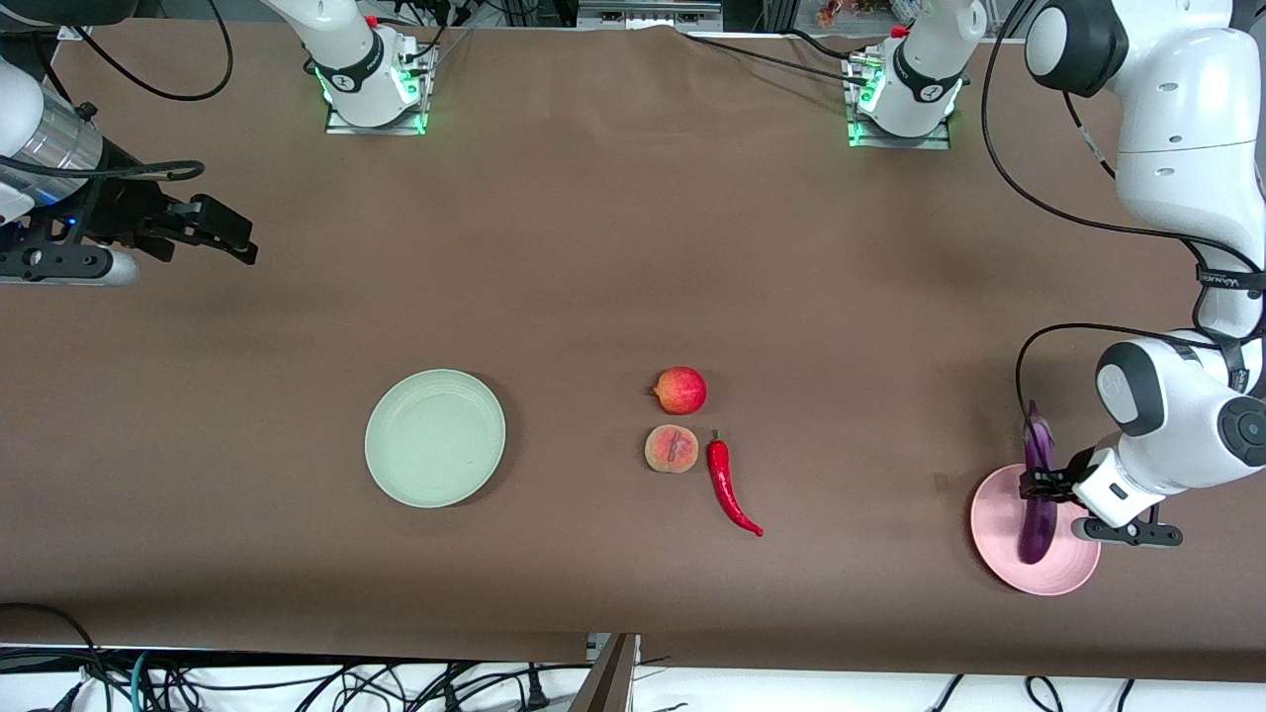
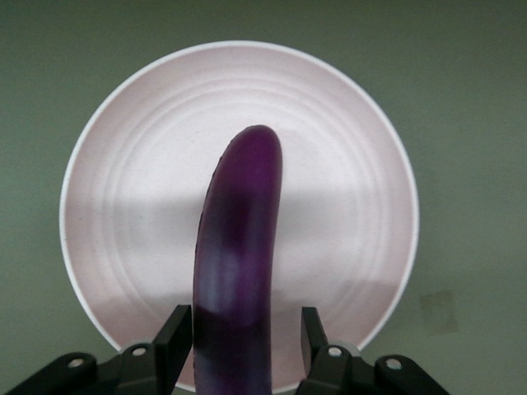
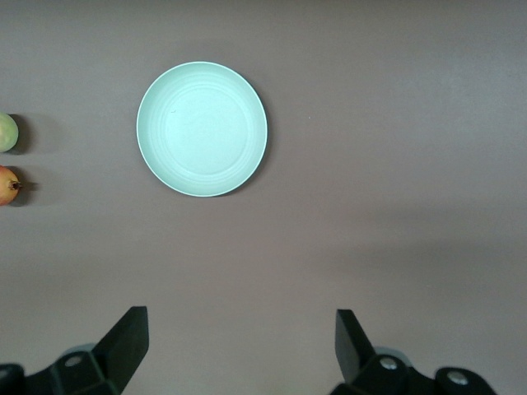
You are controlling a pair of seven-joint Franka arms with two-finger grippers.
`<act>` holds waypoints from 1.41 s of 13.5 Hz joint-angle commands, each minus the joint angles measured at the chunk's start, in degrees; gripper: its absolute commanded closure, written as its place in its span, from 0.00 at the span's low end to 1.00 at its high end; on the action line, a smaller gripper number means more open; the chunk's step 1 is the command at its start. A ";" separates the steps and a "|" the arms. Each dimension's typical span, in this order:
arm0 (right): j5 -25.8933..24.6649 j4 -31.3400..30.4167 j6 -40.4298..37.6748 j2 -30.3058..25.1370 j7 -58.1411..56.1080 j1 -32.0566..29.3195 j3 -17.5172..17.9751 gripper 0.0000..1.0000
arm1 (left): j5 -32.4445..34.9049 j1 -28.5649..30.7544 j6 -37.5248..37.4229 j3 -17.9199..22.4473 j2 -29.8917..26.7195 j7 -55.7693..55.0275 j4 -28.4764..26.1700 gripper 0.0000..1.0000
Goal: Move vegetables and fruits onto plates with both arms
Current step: 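Release the eggplant with the left gripper while the right gripper reaches forward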
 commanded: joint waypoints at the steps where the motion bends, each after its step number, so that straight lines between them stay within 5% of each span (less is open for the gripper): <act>1: 0.07 0.44 0.29 0.35 -0.75 -0.30 0.08 0.00 | 0.08 -2.57 -6.14 0.56 -0.05 -3.91 4.11 0.38; 5: 0.78 0.27 0.64 2.54 0.13 0.14 0.26 0.00 | 0.43 -3.98 -7.82 0.29 -0.75 -5.24 4.29 0.18; 9: 0.25 0.17 0.30 9.29 -0.75 0.49 0.26 0.00 | 0.43 -7.14 -10.63 0.47 -1.36 -11.11 4.29 0.17; 14: 0.25 0.44 1.52 11.34 -0.66 3.38 0.26 0.00 | 0.35 -8.37 -10.81 0.12 -1.54 -13.85 4.29 0.13; 19: 0.78 1.66 18.17 19.14 12.65 13.12 0.35 0.00 | 0.08 -8.64 -10.81 -0.15 -1.63 -13.94 4.29 0.13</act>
